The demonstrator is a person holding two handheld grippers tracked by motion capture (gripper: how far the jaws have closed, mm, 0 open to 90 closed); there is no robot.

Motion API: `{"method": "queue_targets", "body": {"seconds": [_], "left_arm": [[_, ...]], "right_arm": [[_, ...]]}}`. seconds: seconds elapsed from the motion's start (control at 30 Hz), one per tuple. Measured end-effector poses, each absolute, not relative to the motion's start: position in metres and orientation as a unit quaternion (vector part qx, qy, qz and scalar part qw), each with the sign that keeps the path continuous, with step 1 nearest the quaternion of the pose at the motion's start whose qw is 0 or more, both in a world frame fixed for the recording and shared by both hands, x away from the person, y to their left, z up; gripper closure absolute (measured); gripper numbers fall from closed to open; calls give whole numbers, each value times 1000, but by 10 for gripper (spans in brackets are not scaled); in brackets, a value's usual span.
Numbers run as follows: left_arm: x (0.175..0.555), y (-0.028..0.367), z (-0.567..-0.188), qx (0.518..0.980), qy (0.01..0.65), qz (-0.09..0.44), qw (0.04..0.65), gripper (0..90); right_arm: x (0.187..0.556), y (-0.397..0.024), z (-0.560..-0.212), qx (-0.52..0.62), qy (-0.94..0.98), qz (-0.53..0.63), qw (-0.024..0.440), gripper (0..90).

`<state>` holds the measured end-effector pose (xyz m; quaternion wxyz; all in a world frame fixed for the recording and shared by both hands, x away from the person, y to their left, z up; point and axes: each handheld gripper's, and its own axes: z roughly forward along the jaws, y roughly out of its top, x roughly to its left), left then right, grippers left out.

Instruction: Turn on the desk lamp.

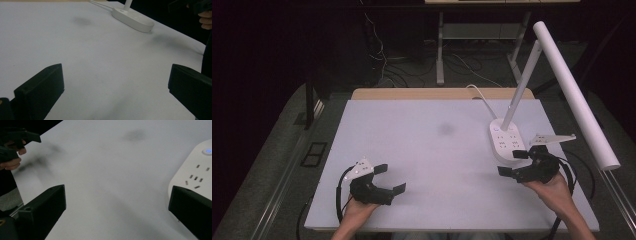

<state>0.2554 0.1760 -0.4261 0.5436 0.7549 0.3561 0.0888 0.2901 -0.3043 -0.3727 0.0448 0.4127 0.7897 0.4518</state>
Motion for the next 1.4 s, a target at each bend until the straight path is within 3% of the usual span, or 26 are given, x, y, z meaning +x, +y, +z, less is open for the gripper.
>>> {"method": "queue_targets", "body": {"seconds": [1.4], "left_arm": [[255, 176, -426, 756, 356, 91, 542, 0]], "right_arm": [[353, -327, -350, 424, 796, 426, 67, 9]]}}
